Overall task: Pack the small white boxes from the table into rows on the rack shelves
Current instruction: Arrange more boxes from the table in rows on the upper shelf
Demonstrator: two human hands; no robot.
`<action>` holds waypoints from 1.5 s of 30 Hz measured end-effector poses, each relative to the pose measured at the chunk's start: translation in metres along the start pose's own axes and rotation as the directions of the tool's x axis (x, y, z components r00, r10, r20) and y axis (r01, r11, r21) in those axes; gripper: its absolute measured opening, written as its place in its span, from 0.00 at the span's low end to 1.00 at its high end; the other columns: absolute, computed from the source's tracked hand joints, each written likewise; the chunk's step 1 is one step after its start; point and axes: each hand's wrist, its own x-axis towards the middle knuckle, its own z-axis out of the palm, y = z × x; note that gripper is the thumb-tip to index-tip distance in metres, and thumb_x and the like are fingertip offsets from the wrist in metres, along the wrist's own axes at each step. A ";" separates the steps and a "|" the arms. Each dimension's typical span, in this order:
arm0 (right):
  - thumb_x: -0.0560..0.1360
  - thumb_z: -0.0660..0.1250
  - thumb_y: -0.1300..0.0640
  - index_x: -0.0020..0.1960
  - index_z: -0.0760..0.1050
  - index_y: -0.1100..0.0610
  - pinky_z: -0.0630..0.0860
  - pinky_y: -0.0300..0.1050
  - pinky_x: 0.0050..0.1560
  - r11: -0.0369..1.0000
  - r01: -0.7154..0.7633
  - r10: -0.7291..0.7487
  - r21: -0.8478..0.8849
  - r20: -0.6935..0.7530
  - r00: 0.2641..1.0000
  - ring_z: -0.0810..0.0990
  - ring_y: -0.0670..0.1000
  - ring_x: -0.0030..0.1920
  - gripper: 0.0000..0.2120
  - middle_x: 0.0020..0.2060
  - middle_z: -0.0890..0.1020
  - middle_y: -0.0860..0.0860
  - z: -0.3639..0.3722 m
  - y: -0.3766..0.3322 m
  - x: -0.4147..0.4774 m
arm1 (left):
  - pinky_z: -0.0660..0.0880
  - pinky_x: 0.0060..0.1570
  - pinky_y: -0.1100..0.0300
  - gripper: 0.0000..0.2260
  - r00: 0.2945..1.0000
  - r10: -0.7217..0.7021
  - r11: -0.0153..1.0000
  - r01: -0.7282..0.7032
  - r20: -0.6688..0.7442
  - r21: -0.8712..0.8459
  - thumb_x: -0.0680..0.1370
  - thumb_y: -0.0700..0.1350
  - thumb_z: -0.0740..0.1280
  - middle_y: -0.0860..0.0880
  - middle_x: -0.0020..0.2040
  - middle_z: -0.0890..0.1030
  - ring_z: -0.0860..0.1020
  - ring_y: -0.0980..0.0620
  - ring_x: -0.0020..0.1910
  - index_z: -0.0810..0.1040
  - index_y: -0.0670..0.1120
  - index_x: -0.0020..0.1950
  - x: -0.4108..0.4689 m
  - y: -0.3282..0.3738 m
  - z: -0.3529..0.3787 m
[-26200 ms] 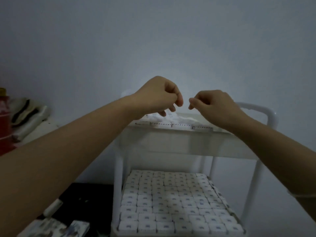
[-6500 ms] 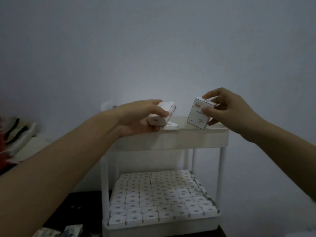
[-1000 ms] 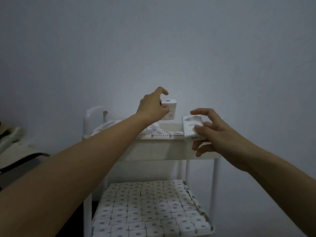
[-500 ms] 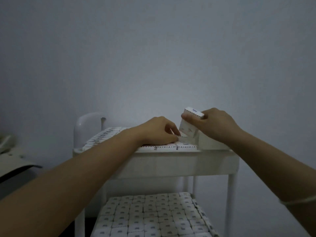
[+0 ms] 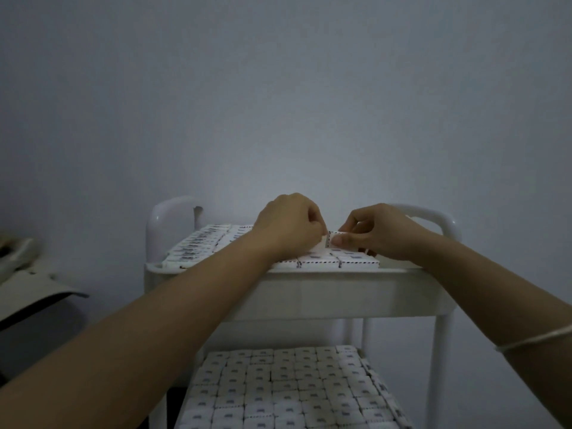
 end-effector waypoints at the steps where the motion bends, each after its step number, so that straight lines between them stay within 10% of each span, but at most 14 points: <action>1: 0.67 0.75 0.44 0.43 0.82 0.55 0.72 0.32 0.29 1.000 0.010 -0.010 0.003 0.013 1.000 0.78 0.40 0.28 0.15 0.31 0.84 0.46 0.000 0.000 0.000 | 0.78 0.47 0.56 0.12 0.999 -0.028 1.000 0.028 -0.033 0.004 0.71 0.40 0.62 0.56 0.40 0.84 0.79 0.53 0.40 0.84 0.52 0.40 0.000 0.000 0.000; 12: 0.81 0.44 0.37 0.62 0.78 0.50 0.76 0.42 0.44 0.962 -0.215 0.239 -0.170 0.131 0.962 0.79 0.51 0.50 0.29 0.56 0.80 0.51 0.003 -0.028 -0.010 | 0.77 0.54 0.55 0.15 0.997 0.011 1.000 -0.011 -0.082 -0.011 0.72 0.38 0.60 0.55 0.45 0.83 0.79 0.53 0.48 0.84 0.53 0.45 -0.018 0.009 -0.015; 15: 0.81 0.46 0.39 0.59 0.79 0.53 0.74 0.52 0.57 0.888 -0.115 0.070 -0.444 -0.115 0.991 0.78 0.55 0.55 0.27 0.56 0.81 0.53 0.008 -0.046 -0.025 | 0.77 0.49 0.60 0.14 0.990 0.052 0.995 -0.063 -0.128 -0.081 0.73 0.38 0.61 0.57 0.44 0.83 0.79 0.60 0.43 0.83 0.54 0.44 -0.041 0.012 -0.033; 20: 0.78 0.56 0.45 0.45 0.78 0.50 0.67 0.44 0.35 0.893 0.234 -0.385 -0.385 -0.382 0.840 0.74 0.44 0.34 0.15 0.34 0.78 0.43 0.049 -0.102 -0.091 | 0.70 0.29 0.73 0.15 0.999 0.041 0.970 -0.036 0.018 -0.242 0.72 0.35 0.63 0.57 0.35 0.83 0.76 0.64 0.26 0.81 0.53 0.34 -0.136 -0.021 -0.065; 27: 0.76 0.64 0.51 0.48 0.77 0.48 0.73 0.45 0.36 0.915 0.396 -0.395 -0.079 0.021 0.918 0.77 0.45 0.33 0.04 0.30 0.78 0.42 0.192 -0.158 -0.150 | 0.73 0.30 0.64 0.17 0.910 -0.361 0.906 0.394 0.205 -0.154 0.74 0.31 0.61 0.53 0.31 0.82 0.76 0.58 0.25 0.80 0.50 0.34 -0.277 -0.131 -0.064; 34: 0.78 0.61 0.55 0.65 0.70 0.53 0.74 0.50 0.53 0.913 0.399 -0.346 -0.082 0.361 0.866 0.75 0.54 0.57 0.15 0.58 0.77 0.52 0.365 -0.181 -0.124 | 0.77 0.34 0.62 0.16 0.797 -0.598 0.799 0.601 0.086 -0.011 0.74 0.34 0.62 0.54 0.32 0.83 0.80 0.58 0.31 0.82 0.52 0.36 -0.394 -0.242 -0.093; 45: 0.81 0.56 0.56 0.79 0.50 0.56 0.58 0.55 0.74 0.920 0.304 -0.135 -0.246 0.532 0.836 0.47 0.57 0.78 0.28 0.79 0.48 0.55 0.502 -0.186 -0.030 | 0.67 0.59 0.56 0.17 0.896 -0.421 0.757 0.432 -0.139 0.491 0.72 0.35 0.62 0.47 0.56 0.79 0.73 0.45 0.59 0.80 0.45 0.59 -0.408 -0.380 -0.107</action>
